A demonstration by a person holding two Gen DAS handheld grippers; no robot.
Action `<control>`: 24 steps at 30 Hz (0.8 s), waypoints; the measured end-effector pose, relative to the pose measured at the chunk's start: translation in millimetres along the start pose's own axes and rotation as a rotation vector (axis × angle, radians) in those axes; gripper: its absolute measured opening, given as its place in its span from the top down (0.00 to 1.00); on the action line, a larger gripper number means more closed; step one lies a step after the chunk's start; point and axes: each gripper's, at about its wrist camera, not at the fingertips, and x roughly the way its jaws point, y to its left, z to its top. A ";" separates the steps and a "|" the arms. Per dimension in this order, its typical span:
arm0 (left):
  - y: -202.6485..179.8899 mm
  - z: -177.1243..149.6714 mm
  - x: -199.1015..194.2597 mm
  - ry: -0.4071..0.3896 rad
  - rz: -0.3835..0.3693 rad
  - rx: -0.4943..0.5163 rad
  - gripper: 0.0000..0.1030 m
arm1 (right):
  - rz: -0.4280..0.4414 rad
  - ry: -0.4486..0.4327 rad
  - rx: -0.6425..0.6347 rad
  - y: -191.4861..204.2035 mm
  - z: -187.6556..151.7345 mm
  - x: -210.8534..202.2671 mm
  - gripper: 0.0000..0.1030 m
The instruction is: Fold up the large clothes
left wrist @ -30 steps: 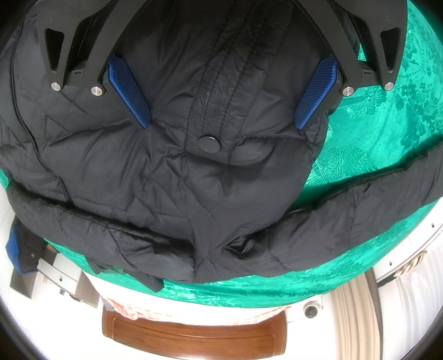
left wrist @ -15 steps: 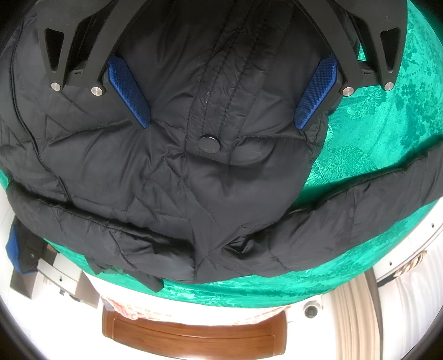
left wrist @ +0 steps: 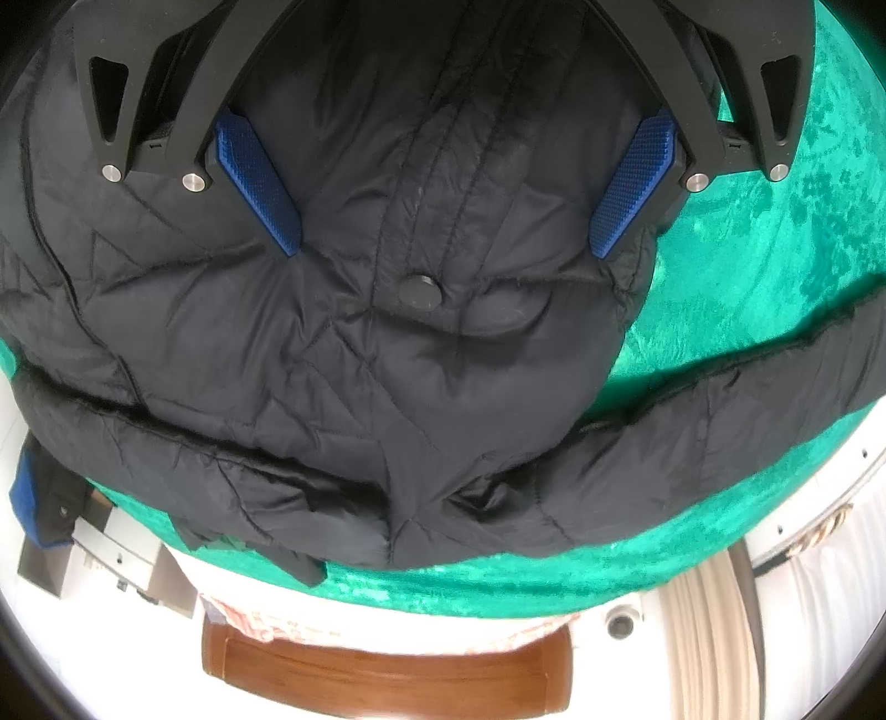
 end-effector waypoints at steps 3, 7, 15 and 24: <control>4.7 7.7 -4.4 0.089 -0.047 0.028 0.00 | -0.005 -0.001 -0.007 1.1 -0.6 0.8 0.00; 52.2 15.7 -55.6 0.038 -0.172 -0.114 0.00 | -0.001 -0.003 -0.014 0.2 -1.4 -0.3 0.00; 258.3 30.7 -99.3 -0.057 -0.020 -0.480 0.00 | -0.014 -0.003 -0.015 3.4 -0.6 1.7 0.00; 402.9 3.4 -31.4 0.018 0.100 -0.837 0.01 | -0.031 -0.011 -0.032 4.9 -2.2 2.8 0.00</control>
